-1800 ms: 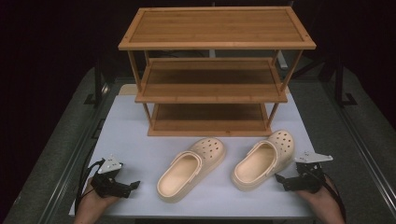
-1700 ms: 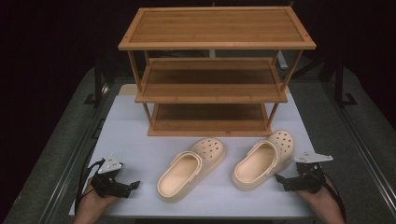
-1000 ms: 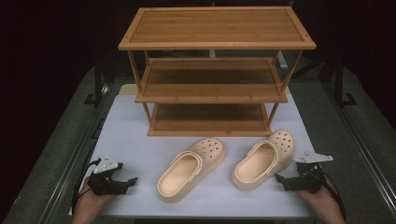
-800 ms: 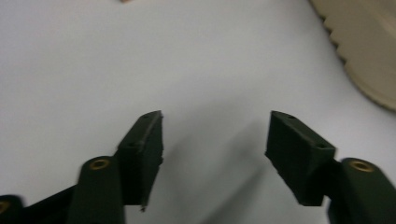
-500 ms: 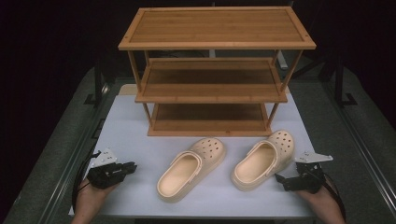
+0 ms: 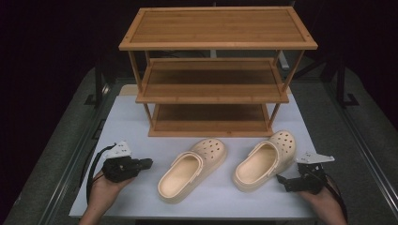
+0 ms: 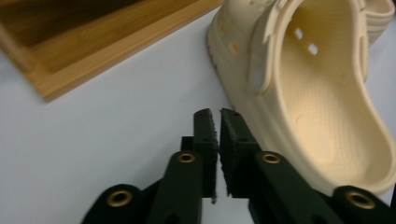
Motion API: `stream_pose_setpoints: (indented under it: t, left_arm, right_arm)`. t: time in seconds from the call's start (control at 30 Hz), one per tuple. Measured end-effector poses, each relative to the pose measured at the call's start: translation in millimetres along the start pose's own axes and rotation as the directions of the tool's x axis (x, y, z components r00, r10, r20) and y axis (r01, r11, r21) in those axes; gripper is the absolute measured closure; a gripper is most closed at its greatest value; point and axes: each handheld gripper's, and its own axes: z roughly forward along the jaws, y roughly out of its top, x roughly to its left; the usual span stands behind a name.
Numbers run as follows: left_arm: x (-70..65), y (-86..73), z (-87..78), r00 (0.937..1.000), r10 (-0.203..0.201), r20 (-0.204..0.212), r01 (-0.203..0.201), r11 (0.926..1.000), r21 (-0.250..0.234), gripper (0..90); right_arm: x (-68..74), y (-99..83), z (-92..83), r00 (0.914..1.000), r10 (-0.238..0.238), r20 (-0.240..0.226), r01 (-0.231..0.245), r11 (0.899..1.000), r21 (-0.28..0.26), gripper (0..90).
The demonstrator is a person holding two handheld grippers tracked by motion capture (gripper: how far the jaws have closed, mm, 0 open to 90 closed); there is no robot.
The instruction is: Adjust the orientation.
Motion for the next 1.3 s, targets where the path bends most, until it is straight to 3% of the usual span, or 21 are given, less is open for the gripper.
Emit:
stream_pose_setpoints:
  t: [0.4,0.7,1.3]
  left_arm:
    - [-17.4,32.0,23.4,0.9966,0.058,0.058,-0.057,0.998,-0.027,70.5]
    - [-25.2,45.5,42.6,0.9936,0.082,0.078,-0.082,0.9966,-0.008,56.9]
    - [-33.6,59.1,83.6,0.9874,0.131,0.089,-0.134,0.9907,0.026,54.0]
  right_arm:
    - [0.0,-0.1,-0.1,1.0,0.0,0.0,0.0,1.0,-0.001,1.2]
    - [0.0,-0.1,-0.1,1.0,0.0,0.0,0.0,1.0,0.0,1.2]
    - [0.0,-0.1,-0.1,1.0,0.0,0.0,0.0,1.0,-0.001,1.2]
